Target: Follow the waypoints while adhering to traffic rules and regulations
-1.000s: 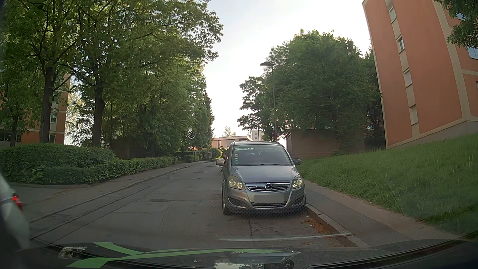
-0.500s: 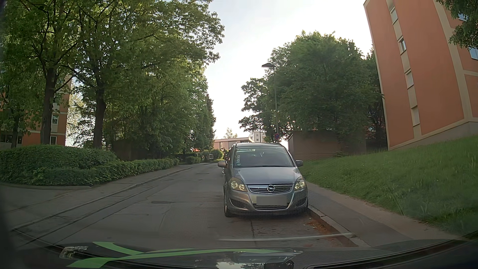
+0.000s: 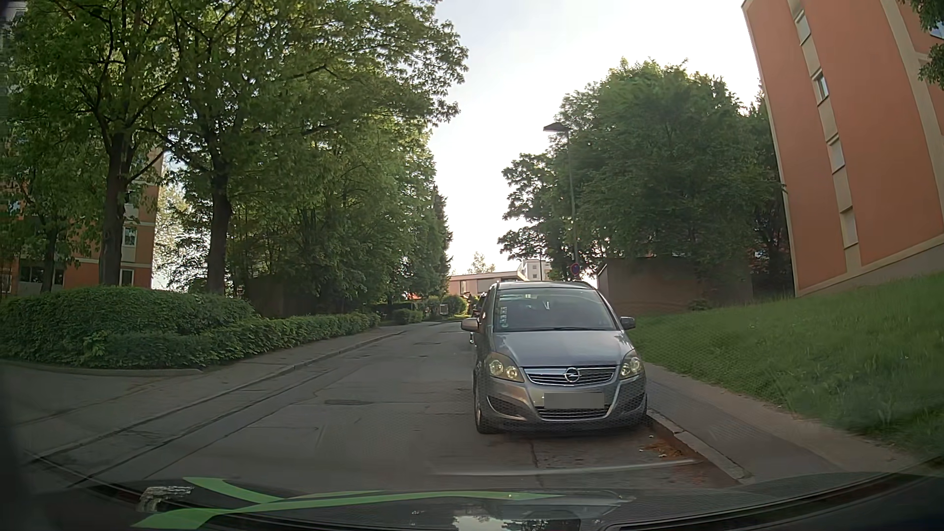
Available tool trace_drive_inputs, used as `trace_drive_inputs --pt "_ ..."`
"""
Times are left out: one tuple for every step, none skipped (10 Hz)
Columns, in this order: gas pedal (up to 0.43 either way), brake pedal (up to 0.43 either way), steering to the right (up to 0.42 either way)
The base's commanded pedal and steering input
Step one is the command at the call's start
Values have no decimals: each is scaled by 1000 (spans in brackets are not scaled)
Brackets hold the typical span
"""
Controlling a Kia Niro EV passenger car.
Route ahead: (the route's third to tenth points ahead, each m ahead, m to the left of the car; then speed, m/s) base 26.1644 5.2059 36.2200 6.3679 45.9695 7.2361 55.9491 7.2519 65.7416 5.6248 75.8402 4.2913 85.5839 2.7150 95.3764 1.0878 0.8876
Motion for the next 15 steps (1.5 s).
trace_drive_inputs --pt "390 0 -812" --pt "390 0 -811" --pt "390 0 -801" --pt "390 0 -787" --pt "390 0 -782" --pt "390 0 -776" --pt "390 0 -759" --pt "390 0 -729" --pt "398 0 -670" --pt "398 0 -605" --pt "398 0 -539" --pt "398 0 -438" --pt "398 0 -384" --pt "390 0 -310" --pt "390 0 -229"
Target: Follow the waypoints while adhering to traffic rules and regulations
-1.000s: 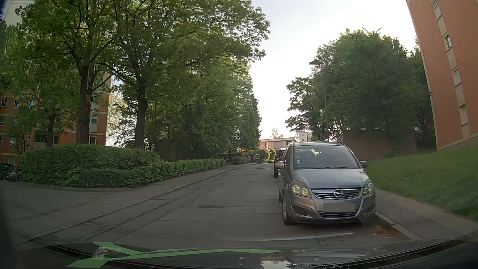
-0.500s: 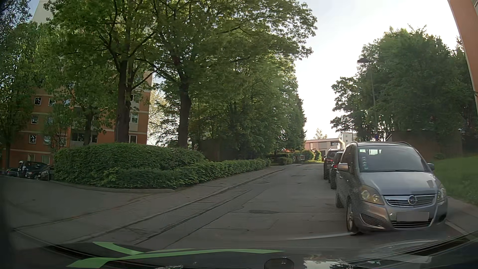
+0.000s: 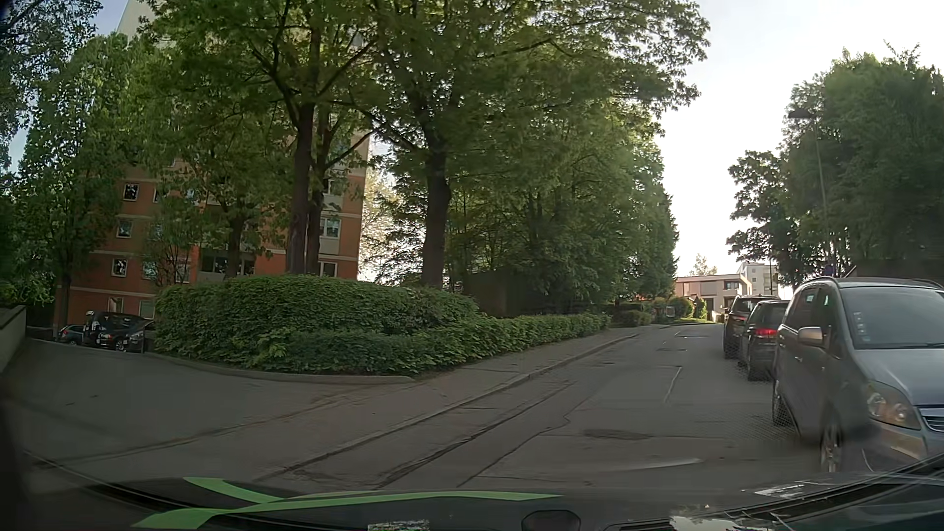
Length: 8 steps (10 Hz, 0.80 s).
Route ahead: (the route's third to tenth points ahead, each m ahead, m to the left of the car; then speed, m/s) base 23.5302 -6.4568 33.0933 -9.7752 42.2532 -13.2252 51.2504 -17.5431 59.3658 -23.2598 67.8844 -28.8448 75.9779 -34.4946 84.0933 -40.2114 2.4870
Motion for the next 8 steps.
trace_drive_inputs --pt "390 0 -125" --pt "378 0 -49" --pt "378 0 15" --pt "378 0 87" --pt "378 0 114" --pt "378 0 104" --pt "378 0 102" --pt "390 0 105"
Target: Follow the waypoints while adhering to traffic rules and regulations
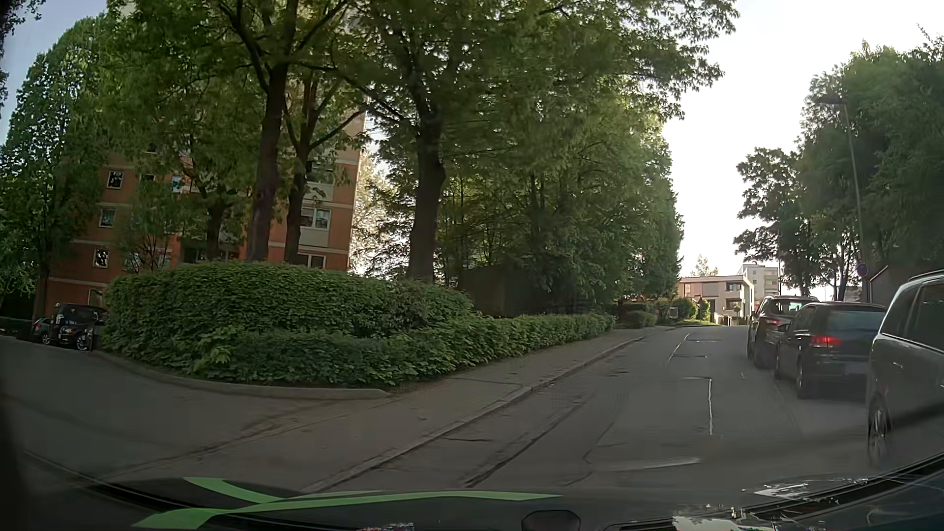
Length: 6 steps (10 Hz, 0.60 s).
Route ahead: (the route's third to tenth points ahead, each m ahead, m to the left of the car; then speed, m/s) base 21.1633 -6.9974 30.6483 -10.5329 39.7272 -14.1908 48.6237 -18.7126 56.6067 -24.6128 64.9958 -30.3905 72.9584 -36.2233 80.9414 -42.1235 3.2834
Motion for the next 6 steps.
trace_drive_inputs --pt "390 0 120" --pt "390 0 130" --pt "390 0 135" --pt "390 0 136" --pt "398 0 139" --pt "398 0 143"
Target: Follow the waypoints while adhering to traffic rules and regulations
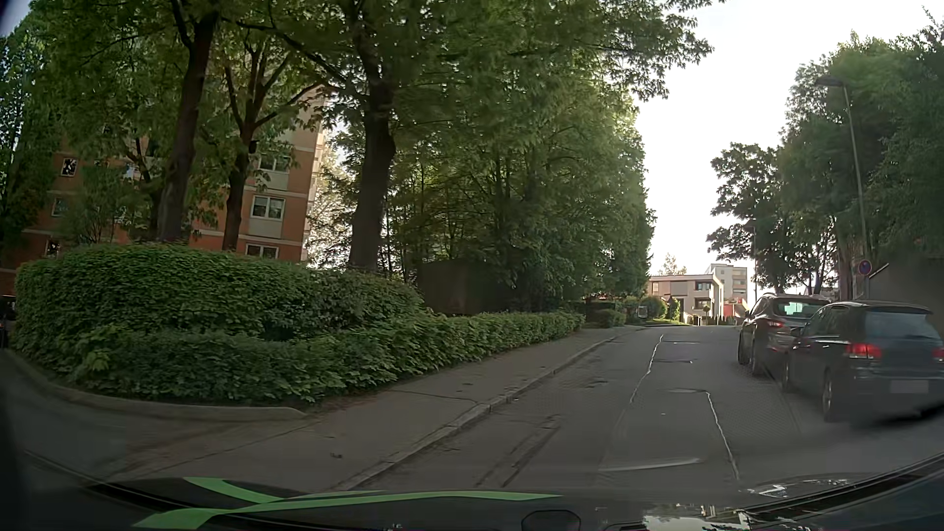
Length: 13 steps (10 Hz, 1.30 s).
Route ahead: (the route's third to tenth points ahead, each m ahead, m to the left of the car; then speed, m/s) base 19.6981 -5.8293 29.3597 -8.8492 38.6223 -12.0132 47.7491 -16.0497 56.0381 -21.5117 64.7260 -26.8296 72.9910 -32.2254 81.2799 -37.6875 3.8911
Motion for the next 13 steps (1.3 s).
trace_drive_inputs --pt "398 0 145" --pt "398 0 146" --pt "398 0 148" --pt "398 0 149" --pt "398 0 151" --pt "390 0 150" --pt "378 0 150" --pt "378 0 146" --pt "378 0 139" --pt "378 0 130" --pt "378 0 128" --pt "378 0 122" --pt "370 0 106"
